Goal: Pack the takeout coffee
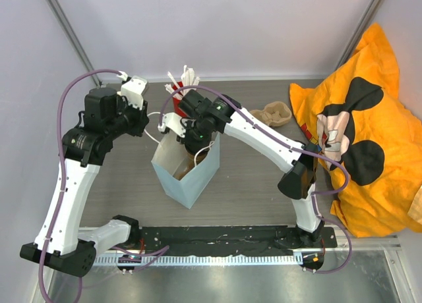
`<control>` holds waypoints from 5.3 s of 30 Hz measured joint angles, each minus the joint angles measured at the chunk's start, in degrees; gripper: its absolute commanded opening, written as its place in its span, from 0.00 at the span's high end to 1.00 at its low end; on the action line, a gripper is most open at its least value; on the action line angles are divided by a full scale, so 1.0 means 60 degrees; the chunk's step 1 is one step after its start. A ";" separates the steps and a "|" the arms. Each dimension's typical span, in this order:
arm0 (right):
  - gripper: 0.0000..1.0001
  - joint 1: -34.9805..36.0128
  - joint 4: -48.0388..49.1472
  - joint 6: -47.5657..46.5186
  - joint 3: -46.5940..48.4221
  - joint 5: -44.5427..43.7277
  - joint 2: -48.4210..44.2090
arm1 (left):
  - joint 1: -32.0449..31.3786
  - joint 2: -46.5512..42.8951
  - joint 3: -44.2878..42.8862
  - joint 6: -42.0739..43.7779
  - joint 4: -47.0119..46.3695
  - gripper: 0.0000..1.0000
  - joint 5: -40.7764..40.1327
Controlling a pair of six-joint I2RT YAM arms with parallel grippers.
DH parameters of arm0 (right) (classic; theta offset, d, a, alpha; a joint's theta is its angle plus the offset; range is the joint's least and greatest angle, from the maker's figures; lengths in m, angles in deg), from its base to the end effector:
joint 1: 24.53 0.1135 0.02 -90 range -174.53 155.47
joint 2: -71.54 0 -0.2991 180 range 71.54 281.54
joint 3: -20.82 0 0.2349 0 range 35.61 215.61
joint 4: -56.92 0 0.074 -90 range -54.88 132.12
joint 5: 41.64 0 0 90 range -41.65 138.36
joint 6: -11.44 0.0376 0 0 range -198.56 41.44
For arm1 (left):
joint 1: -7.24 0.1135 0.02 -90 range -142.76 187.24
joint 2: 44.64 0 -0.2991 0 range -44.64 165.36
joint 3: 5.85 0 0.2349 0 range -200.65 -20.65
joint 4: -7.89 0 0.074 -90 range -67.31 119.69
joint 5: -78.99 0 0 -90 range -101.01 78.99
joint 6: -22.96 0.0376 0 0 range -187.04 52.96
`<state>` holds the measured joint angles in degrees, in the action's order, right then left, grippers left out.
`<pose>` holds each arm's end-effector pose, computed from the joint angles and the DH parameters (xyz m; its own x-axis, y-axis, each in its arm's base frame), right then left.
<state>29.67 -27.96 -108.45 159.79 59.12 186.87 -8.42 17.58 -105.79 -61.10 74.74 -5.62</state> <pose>0.2380 0.3419 0.3808 -0.0213 -0.8665 -0.4987 -0.9919 0.0807 -0.0979 0.1567 -0.0476 0.4676 -0.4302 0.2276 -0.8736 0.3944 0.9178 0.0449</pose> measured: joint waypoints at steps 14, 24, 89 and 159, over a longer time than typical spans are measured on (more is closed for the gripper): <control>0.99 0.0000 -0.0255 -0.0113 0.0000 -0.0044 0.0036 | 0.0007 0.0000 0.0000 0.0000 0.0000 0.75 -0.0004; 0.99 0.0004 -0.0372 -0.0291 0.0000 -0.0018 0.0248 | 0.0007 -0.0007 0.0000 0.0000 0.0000 0.75 0.0000; 0.99 0.0004 -0.0364 -0.0616 -0.0233 0.0368 0.0474 | 0.0331 -0.0164 0.0036 -0.0182 0.0000 0.76 0.0288; 0.99 0.0004 -0.0918 -0.1188 0.0095 0.0554 0.1064 | 0.0739 -0.0168 0.0375 -0.0510 -0.0277 0.89 -0.0459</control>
<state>29.69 -33.47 -115.57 160.36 62.44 193.25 -3.98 16.57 -103.54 -64.16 73.08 -8.38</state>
